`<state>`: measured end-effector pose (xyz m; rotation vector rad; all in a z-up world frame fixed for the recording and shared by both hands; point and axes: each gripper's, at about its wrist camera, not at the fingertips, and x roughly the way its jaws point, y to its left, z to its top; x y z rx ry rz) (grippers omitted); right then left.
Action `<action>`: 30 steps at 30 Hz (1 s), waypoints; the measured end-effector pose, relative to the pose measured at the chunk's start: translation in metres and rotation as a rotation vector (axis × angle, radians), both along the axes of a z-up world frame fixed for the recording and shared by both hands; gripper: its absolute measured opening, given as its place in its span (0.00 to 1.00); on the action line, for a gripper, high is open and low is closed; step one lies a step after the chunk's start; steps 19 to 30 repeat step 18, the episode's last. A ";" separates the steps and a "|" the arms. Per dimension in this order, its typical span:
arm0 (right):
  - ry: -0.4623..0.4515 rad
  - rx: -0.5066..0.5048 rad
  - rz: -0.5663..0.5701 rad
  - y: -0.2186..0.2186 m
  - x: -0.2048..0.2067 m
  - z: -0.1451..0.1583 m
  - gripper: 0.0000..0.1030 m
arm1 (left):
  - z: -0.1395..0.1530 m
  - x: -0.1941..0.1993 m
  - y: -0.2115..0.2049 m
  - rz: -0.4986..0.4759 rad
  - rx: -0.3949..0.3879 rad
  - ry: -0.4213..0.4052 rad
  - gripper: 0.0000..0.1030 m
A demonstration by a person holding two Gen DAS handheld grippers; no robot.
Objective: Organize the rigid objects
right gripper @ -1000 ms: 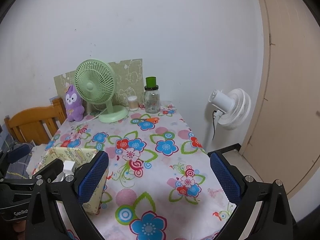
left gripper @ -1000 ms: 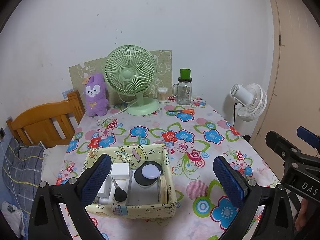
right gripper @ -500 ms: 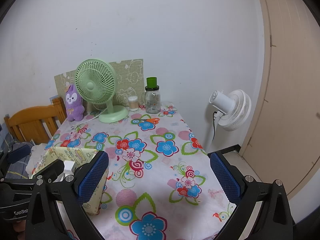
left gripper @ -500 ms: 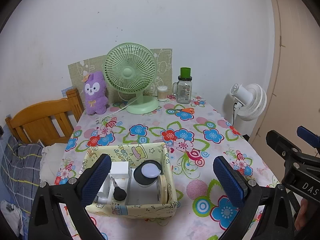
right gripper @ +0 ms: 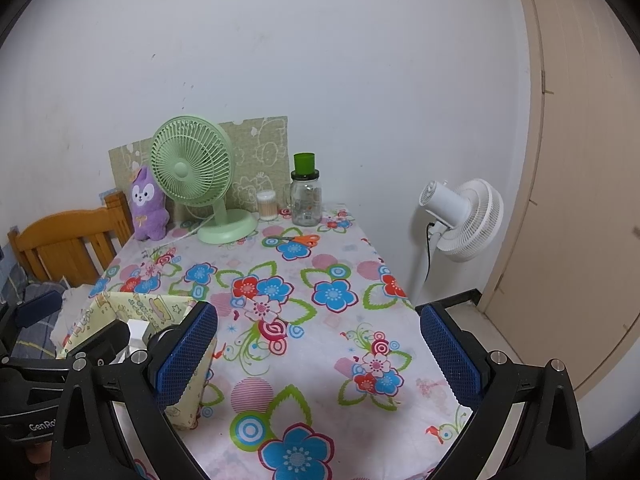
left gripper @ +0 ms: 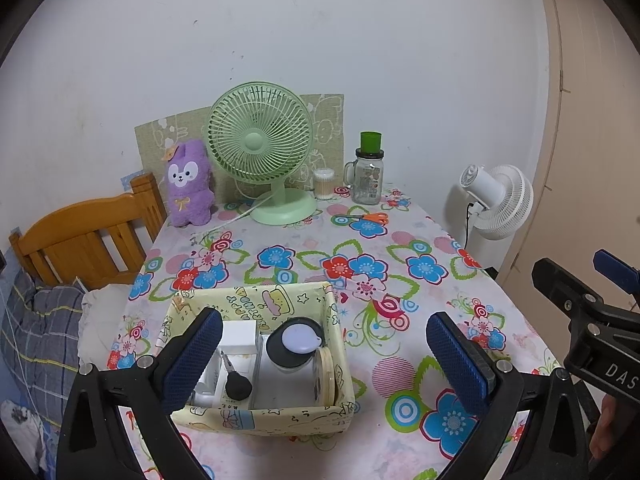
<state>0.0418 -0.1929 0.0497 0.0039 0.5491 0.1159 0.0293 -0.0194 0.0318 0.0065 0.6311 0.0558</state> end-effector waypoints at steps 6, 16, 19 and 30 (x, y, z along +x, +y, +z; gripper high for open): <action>0.000 0.000 0.000 0.001 0.000 0.000 1.00 | 0.000 0.000 0.004 -0.001 0.001 0.003 1.00; 0.006 -0.001 0.005 0.003 0.002 -0.001 1.00 | -0.002 0.002 0.005 -0.008 0.002 0.010 1.00; 0.008 -0.004 0.007 0.005 0.003 -0.002 1.00 | -0.002 0.003 0.005 -0.007 0.002 0.015 1.00; 0.008 -0.004 0.007 0.005 0.003 -0.002 1.00 | -0.002 0.003 0.005 -0.007 0.002 0.015 1.00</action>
